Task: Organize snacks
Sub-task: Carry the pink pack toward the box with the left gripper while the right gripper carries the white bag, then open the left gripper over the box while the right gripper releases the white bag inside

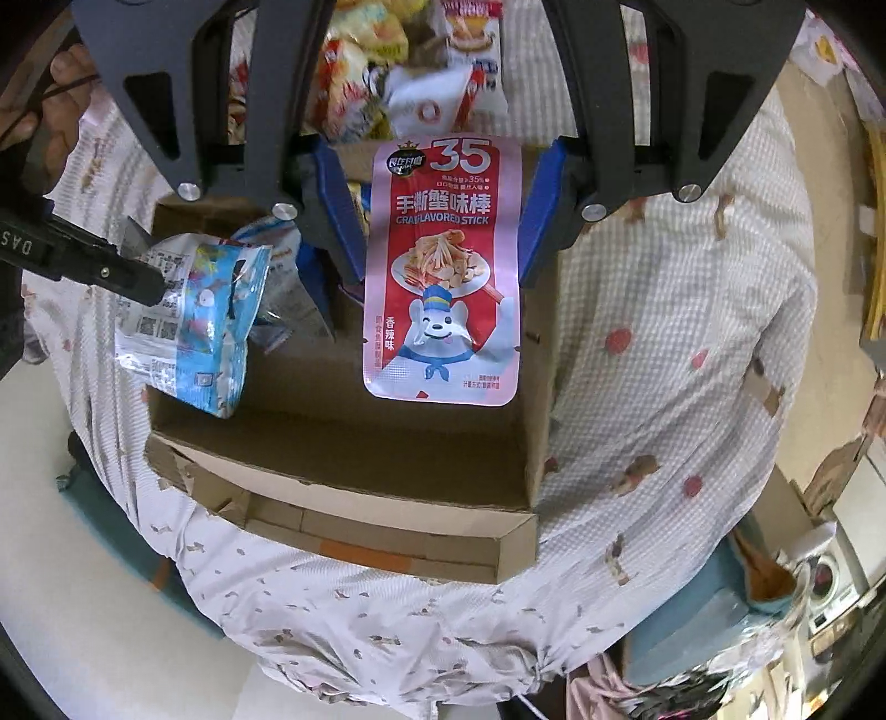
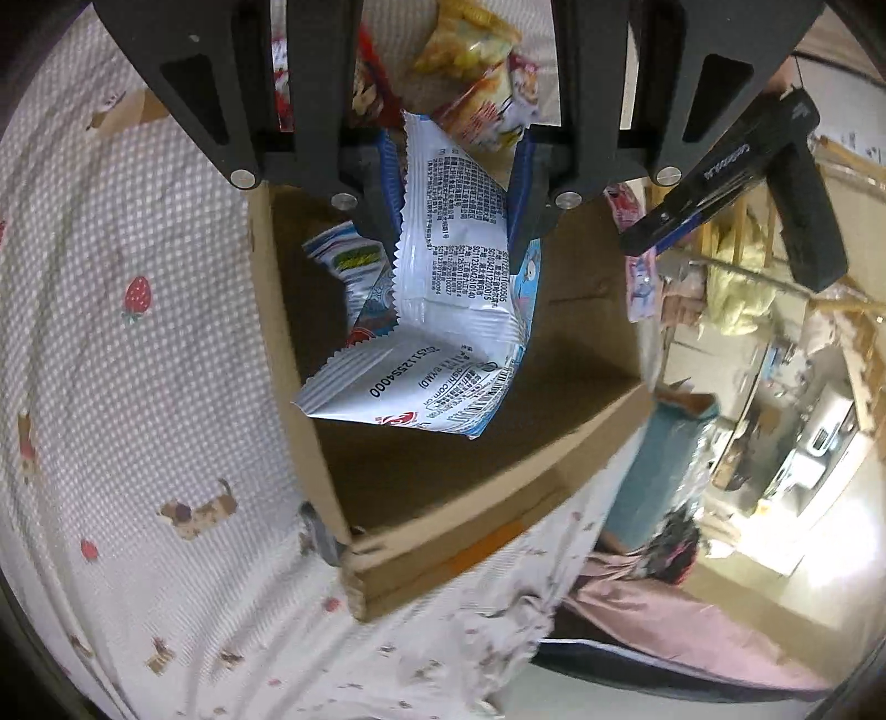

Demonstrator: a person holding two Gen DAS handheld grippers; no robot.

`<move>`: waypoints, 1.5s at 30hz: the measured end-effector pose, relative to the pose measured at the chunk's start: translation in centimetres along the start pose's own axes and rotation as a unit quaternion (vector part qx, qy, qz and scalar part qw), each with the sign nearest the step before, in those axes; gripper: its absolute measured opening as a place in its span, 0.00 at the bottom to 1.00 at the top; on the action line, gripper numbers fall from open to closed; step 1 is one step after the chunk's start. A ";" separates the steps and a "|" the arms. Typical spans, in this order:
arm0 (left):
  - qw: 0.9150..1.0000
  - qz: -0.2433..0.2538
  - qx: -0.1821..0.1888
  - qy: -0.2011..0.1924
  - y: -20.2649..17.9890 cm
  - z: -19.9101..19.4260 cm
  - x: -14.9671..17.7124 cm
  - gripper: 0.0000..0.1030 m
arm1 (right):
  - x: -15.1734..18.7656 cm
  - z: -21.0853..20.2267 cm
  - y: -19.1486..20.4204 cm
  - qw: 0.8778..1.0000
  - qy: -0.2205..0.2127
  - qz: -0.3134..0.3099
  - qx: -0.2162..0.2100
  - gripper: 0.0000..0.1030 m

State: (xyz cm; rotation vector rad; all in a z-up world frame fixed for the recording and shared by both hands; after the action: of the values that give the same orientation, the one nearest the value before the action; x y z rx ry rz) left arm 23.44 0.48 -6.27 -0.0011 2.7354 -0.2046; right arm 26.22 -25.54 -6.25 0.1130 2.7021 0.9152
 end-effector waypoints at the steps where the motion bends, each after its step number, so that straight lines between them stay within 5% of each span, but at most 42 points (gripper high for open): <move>1: 1.000 -0.001 0.001 -0.002 0.0 0.3 -0.1 0.49 | -0.1 0.4 -0.4 1.000 -0.001 0.005 0.004 0.32; 20: 1.000 0.009 -0.001 0.009 -0.6 3.0 -0.2 0.50 | -0.8 2.1 -1.0 0.999 -0.015 0.028 -0.001 0.37; 24: 1.000 0.010 0.001 0.011 -0.6 3.1 -0.1 0.51 | -0.7 1.1 -0.7 0.999 -0.030 0.024 -0.017 0.59; 34: 1.000 0.013 0.001 0.020 -0.7 3.5 0.3 0.52 | -0.7 0.3 0.5 0.999 -0.034 -0.004 -0.009 0.71; 38: 1.000 0.008 -0.002 0.010 -0.6 3.0 0.4 0.76 | -0.6 0.4 1.1 0.999 -0.030 -0.021 -0.001 0.76; 45: 1.000 -0.002 0.013 -0.012 -0.1 0.6 0.7 0.78 | 0.2 0.4 1.3 0.998 -0.034 -0.031 0.030 0.88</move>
State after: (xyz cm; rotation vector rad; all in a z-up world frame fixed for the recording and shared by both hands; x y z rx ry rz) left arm 22.99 0.28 -7.10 -0.0031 2.7080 -0.2400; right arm 26.09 -24.25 -5.85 0.0720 2.6549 0.7974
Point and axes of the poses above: each gripper's, at about its wrist camera, not at the fingertips, and z roughly the way its jaws point, y to its left, x to its underside, the point moved 2 cm from there along z, roughly the way its jaws point, and after that the axes turned 6 degrees about y, right-handed, at the moved point
